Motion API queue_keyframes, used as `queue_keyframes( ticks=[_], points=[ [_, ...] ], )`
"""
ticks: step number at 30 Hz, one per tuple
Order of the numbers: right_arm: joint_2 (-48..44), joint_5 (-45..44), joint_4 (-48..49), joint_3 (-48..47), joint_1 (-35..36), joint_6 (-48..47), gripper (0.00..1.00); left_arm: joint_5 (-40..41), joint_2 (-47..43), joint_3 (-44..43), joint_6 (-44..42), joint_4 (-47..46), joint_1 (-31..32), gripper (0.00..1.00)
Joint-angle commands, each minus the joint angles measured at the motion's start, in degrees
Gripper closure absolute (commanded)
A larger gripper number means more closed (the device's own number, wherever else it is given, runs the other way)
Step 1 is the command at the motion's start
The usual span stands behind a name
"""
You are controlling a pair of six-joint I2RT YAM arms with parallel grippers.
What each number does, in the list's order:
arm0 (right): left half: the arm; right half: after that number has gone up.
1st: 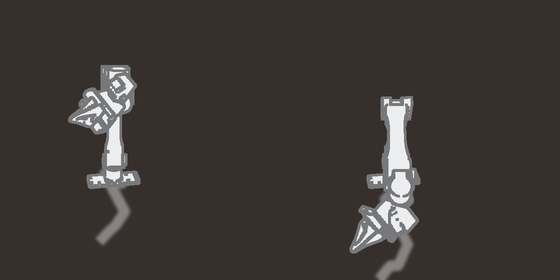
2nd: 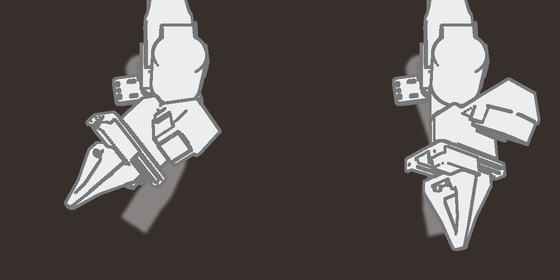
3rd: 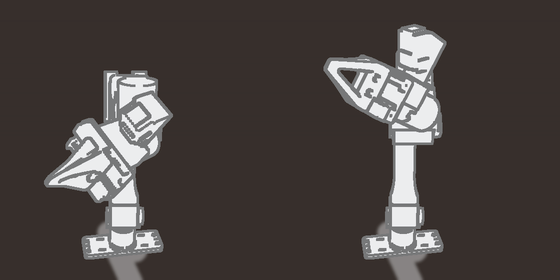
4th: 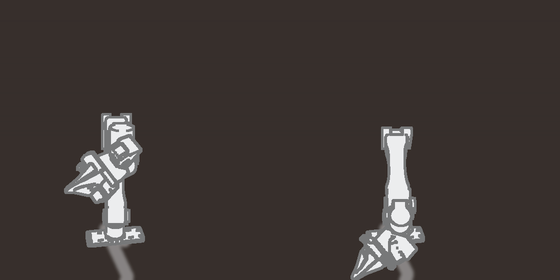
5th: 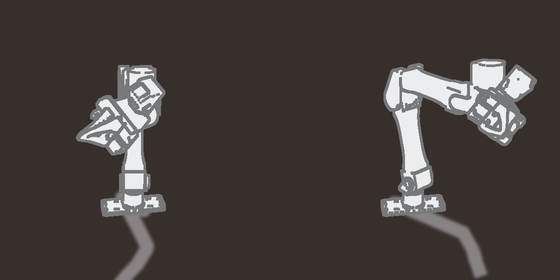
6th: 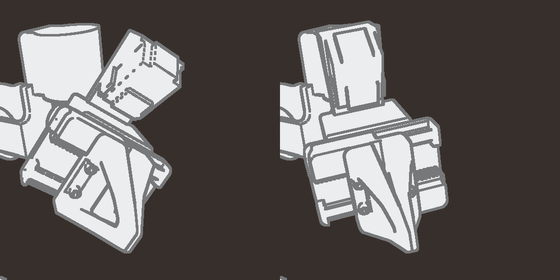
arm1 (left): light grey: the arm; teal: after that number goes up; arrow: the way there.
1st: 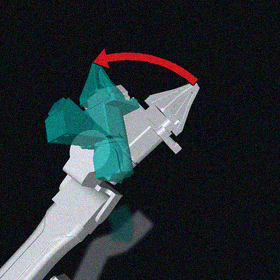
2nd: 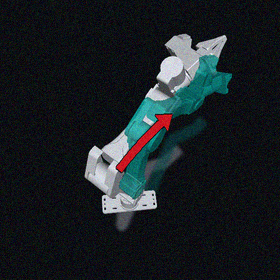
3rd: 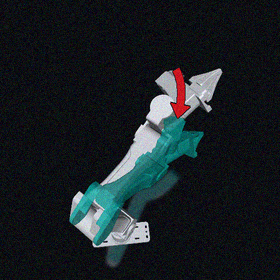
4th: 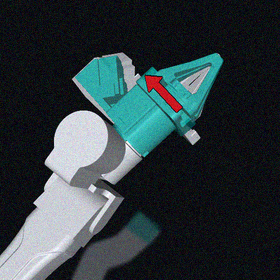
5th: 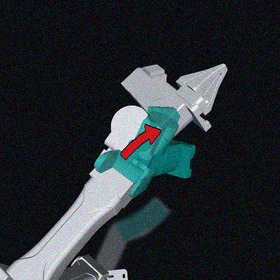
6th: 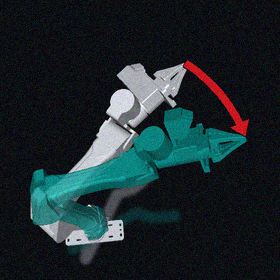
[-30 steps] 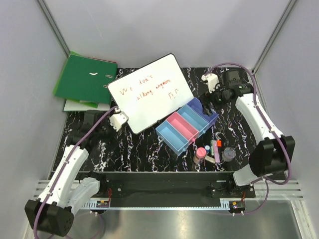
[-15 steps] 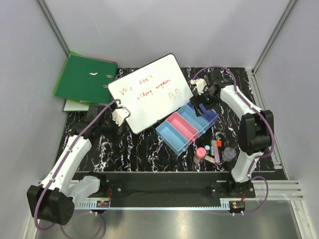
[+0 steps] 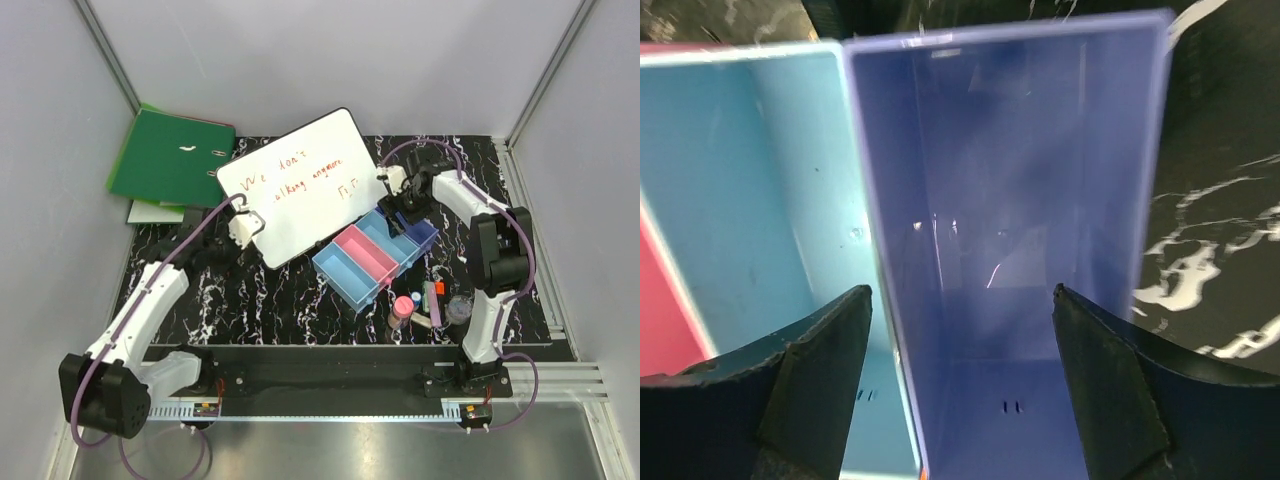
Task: Sort the stationery into containers
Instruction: Move the storage box to the center of the board.
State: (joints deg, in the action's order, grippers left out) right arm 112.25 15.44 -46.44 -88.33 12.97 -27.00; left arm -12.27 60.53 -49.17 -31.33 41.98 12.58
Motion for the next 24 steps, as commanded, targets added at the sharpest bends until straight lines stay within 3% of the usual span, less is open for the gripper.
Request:
queue_keyframes(
  ticks=[1, 3, 4, 5, 8, 24],
  points=[
    [0.60, -1.46, 2.31, 1.85, 0.56, 0.20, 0.25, 1.81, 1.60, -3.30, 1.19, -3.83, 0.60, 0.01],
    [1.30, -2.61, 2.93, 2.29, 0.47, 0.11, 0.38, 1.81, 2.74, -3.57, 1.45, -4.97, 0.87, 0.01],
    [1.57, -3.13, 3.10, 2.29, 0.39, 0.20, 0.51, 2.16, 3.27, -4.26, 1.54, -5.15, 1.22, 0.01],
    [1.83, -4.18, 3.02, 2.20, 0.39, 0.11, 0.77, 2.25, 3.88, -4.71, 1.97, -5.50, 1.39, 0.01],
    [2.01, -6.03, 3.11, 2.81, 0.39, -0.50, 1.00, 2.34, 6.00, -5.94, 2.24, -6.20, 2.19, 0.01],
    [-1.85, -11.84, 5.56, 8.09, -7.17, -5.25, 1.00, 6.56, 12.41, -9.63, 2.25, -9.64, 9.13, 0.01]
  ],
)
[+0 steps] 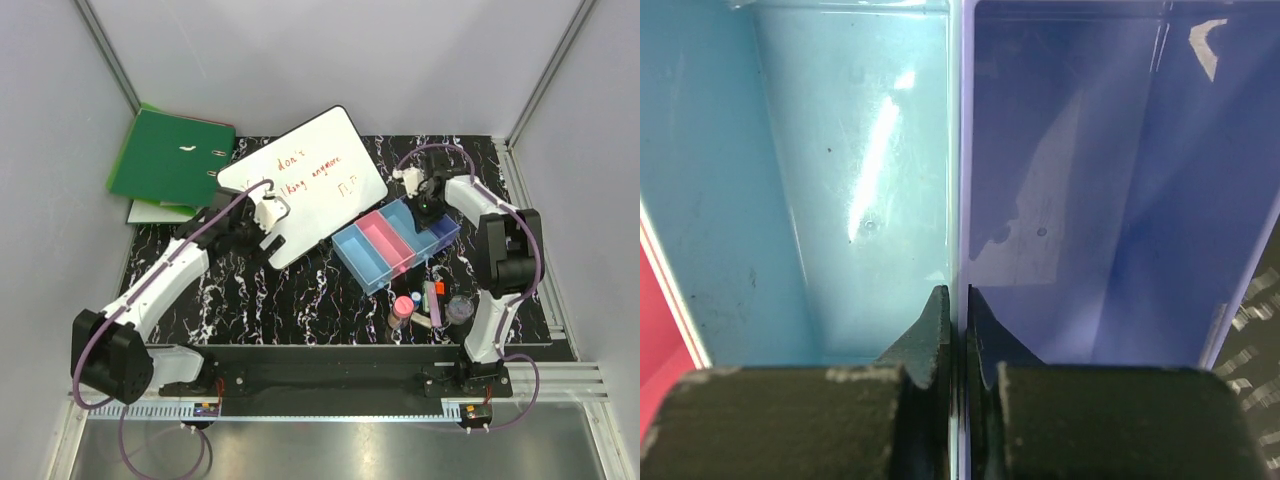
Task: Sort the stationery into containers
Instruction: Move the storage box to the center of the board.
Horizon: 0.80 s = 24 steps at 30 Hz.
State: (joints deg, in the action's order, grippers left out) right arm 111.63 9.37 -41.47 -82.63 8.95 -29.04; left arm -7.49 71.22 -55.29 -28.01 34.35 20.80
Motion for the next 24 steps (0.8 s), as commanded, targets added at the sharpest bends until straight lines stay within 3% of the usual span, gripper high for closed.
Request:
queue_keyframes(
  ticks=[1, 11, 24],
  points=[
    [-1.42, -5.94, 0.60, 2.82, -4.19, -4.00, 1.00, 0.47, 1.99, -3.69, -1.87, -1.83, 1.00, 0.01],
    [-0.89, -8.05, 1.39, 1.86, -11.84, -7.17, 1.00, -0.87, 13.75, -10.71, 3.93, -2.88, 6.18, 0.01],
    [0.69, -8.75, 1.75, -2.36, -14.93, -7.53, 1.00, 1.96, 23.34, -13.00, -9.25, -4.82, 24.28, 0.01]
  ],
)
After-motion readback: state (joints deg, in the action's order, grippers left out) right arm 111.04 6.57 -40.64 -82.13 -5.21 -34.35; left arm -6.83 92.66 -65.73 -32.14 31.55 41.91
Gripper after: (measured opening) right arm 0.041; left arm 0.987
